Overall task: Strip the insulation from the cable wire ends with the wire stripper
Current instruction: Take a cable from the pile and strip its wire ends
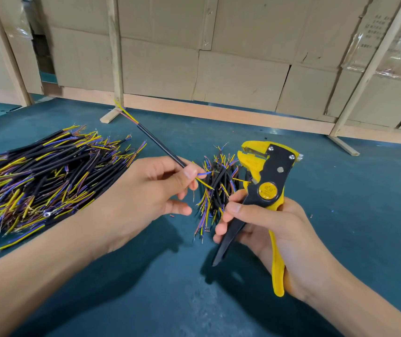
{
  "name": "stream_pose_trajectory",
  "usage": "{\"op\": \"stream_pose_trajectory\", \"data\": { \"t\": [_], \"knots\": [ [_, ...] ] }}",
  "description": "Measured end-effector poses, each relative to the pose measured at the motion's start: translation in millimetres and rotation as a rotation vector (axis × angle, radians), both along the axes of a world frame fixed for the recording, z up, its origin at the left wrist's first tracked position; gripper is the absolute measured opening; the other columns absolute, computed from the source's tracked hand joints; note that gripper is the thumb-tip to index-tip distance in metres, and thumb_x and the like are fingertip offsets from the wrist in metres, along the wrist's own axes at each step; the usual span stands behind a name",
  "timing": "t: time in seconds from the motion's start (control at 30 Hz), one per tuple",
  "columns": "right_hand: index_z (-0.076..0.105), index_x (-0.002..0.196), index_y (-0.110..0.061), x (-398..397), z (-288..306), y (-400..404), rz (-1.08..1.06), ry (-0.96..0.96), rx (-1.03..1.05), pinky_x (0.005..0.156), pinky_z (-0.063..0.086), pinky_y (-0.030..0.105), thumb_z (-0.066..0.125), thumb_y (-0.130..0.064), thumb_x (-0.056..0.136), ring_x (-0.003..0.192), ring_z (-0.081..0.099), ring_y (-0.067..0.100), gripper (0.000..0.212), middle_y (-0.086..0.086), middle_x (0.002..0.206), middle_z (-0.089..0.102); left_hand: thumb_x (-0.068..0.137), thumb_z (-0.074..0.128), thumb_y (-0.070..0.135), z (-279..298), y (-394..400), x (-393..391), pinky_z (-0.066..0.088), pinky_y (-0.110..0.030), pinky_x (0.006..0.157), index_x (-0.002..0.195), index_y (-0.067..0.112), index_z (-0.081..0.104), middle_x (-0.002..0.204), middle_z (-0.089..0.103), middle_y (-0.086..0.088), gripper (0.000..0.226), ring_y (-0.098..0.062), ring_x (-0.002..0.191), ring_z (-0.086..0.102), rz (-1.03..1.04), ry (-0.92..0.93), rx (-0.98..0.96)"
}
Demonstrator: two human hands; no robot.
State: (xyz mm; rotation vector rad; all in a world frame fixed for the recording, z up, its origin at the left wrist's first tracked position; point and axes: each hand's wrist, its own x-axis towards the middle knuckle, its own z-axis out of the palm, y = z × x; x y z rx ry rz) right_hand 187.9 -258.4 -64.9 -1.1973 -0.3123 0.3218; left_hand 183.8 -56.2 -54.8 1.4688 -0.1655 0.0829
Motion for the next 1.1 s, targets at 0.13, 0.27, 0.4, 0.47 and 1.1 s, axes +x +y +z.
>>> {"op": "stream_pose_trajectory", "data": {
  "t": [0.13, 0.27, 0.4, 0.47, 1.1],
  "knots": [
    [0.068, 0.091, -0.002, -5.1, -0.1, 0.9, 0.132, 0.007, 0.001, 0.069, 0.057, 0.049, 0.069, -0.003, 0.082, 0.066, 0.063, 0.037, 0.009, 0.021, 0.076, 0.060, 0.083, 0.063, 0.029, 0.4, -1.4, -1.4, 0.052, -0.026, 0.061, 0.087, 0.010, 0.077, 0.079, 0.061, -0.002, 0.024, -0.013, 0.068, 0.047, 0.019, -0.054, -0.017],
    [0.069, 0.089, -0.003, -6.7, 1.3, -1.2, 0.227, -0.007, -0.078, 0.072, 0.056, 0.049, 0.070, -0.006, 0.084, 0.068, 0.064, 0.037, 0.006, 0.020, 0.078, 0.062, 0.088, 0.059, 0.024, 1.4, -3.4, -1.6, 0.051, -0.025, 0.059, 0.092, 0.006, 0.073, 0.076, 0.060, 0.000, 0.023, -0.018, 0.069, 0.044, 0.119, -0.158, 0.039],
    [0.068, 0.092, -0.002, -8.2, 0.5, -1.4, 0.286, 0.010, -0.091, 0.072, 0.056, 0.048, 0.068, -0.005, 0.086, 0.067, 0.064, 0.036, 0.007, 0.019, 0.079, 0.062, 0.087, 0.056, 0.027, 4.3, -3.4, -2.2, 0.050, -0.026, 0.059, 0.096, 0.009, 0.072, 0.077, 0.061, 0.003, 0.025, -0.022, 0.071, 0.043, 0.154, -0.258, 0.082],
    [0.067, 0.094, -0.001, -7.7, 0.1, -2.4, 0.309, 0.007, -0.090, 0.072, 0.056, 0.048, 0.070, -0.005, 0.086, 0.067, 0.064, 0.036, 0.009, 0.019, 0.079, 0.062, 0.088, 0.056, 0.026, 5.5, -3.5, -2.7, 0.050, -0.025, 0.059, 0.096, 0.008, 0.071, 0.076, 0.061, 0.004, 0.025, -0.023, 0.071, 0.043, 0.139, -0.276, 0.082],
    [0.064, 0.085, -0.003, -6.8, -1.8, -3.3, 0.356, -0.029, -0.110, 0.071, 0.056, 0.050, 0.069, -0.010, 0.087, 0.066, 0.064, 0.035, 0.009, 0.018, 0.075, 0.061, 0.088, 0.058, 0.030, 1.3, -7.4, -7.2, 0.055, -0.025, 0.063, 0.095, 0.023, 0.070, 0.073, 0.067, 0.008, 0.016, -0.011, 0.059, 0.063, 0.178, -0.362, 0.258]
  ]
}}
